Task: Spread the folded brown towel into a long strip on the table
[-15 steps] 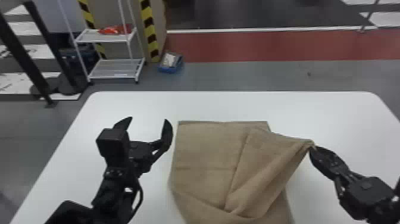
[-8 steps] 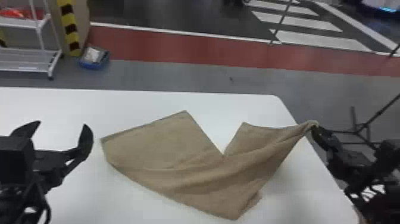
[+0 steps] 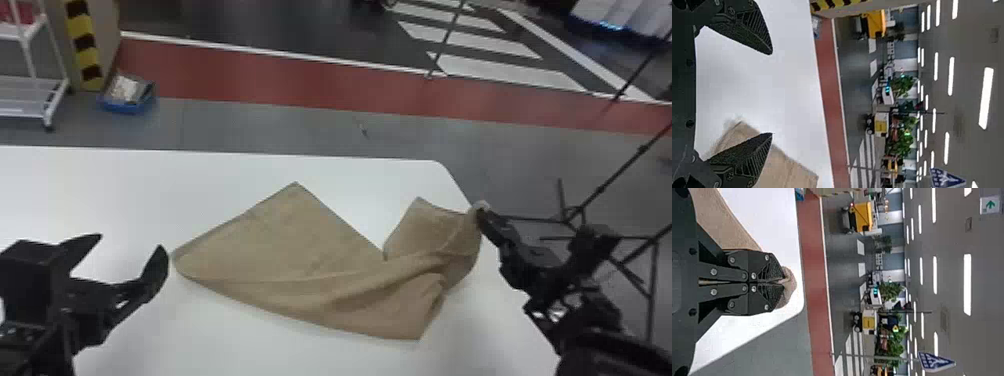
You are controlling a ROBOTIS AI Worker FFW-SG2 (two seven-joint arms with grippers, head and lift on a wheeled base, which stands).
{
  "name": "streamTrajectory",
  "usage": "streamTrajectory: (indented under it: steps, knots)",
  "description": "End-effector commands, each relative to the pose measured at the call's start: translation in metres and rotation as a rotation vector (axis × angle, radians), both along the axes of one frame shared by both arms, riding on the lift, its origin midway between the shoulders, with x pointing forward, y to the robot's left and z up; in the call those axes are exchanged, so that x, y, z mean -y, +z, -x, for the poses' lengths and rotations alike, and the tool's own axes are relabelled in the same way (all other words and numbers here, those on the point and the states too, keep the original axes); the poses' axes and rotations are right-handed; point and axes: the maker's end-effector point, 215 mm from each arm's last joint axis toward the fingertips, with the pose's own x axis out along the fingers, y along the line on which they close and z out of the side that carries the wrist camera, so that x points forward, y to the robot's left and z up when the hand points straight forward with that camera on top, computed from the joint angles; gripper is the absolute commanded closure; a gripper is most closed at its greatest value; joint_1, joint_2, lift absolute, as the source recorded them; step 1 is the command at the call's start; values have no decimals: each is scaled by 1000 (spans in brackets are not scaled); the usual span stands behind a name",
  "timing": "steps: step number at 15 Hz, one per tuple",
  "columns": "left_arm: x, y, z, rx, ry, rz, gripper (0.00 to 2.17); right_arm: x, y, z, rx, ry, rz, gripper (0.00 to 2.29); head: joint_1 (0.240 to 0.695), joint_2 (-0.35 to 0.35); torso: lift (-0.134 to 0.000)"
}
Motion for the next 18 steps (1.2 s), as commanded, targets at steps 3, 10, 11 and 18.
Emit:
streamTrajectory:
  steps: [3, 10, 11, 18]
  knots:
    - [36, -34, -2, -84, -42, 37, 218, -82, -11, -24, -16, 147, 5, 1484, 695, -350, -113]
    - [48, -49, -28, -86, -31, 49, 346, -173, -24, -35, -38, 303, 35, 1484, 695, -254, -113]
    - [47, -52, -28, -92, -34, 46, 407, -171, -23, -35, -35, 301, 36, 1484, 695, -248, -113]
    - [33, -78, -29, -143, -19, 14, 664, -166, -19, -35, -28, 293, 32, 1484, 695, -242, -113]
